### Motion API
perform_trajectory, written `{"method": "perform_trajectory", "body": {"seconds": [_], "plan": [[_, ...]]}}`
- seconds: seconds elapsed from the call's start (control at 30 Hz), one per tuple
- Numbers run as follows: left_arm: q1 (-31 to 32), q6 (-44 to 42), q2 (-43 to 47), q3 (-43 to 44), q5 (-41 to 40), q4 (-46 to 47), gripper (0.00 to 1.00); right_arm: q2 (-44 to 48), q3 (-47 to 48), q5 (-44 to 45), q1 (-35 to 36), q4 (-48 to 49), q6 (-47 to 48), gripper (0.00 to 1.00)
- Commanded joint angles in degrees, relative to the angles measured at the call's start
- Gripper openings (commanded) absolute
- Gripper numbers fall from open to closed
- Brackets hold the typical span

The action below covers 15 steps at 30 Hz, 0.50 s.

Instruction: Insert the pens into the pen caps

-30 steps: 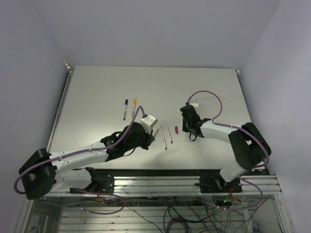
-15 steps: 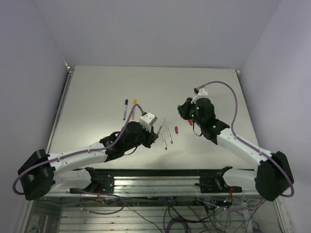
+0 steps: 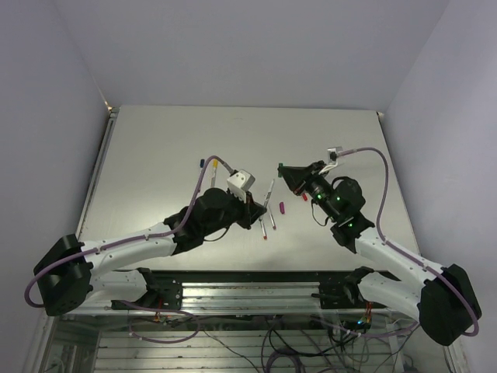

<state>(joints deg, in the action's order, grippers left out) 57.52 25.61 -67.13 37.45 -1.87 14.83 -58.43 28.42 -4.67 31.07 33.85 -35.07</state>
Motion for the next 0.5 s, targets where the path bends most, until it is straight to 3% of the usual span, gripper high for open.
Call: {"method": "perform_trajectory", "body": {"seconds": [0.0, 0.47], "plan": [[0.39, 1.99, 0.14, 2.36, 1.62, 4.80, 0.07, 2.66, -3.11, -2.29, -0.31, 14.83, -3.55, 0.00], [0.40, 3.04, -1.25, 3.36, 3.00, 6.71, 0.07, 2.18, -6.99, -4.66, -0.22, 25.95, -8.40, 0.00]]}}
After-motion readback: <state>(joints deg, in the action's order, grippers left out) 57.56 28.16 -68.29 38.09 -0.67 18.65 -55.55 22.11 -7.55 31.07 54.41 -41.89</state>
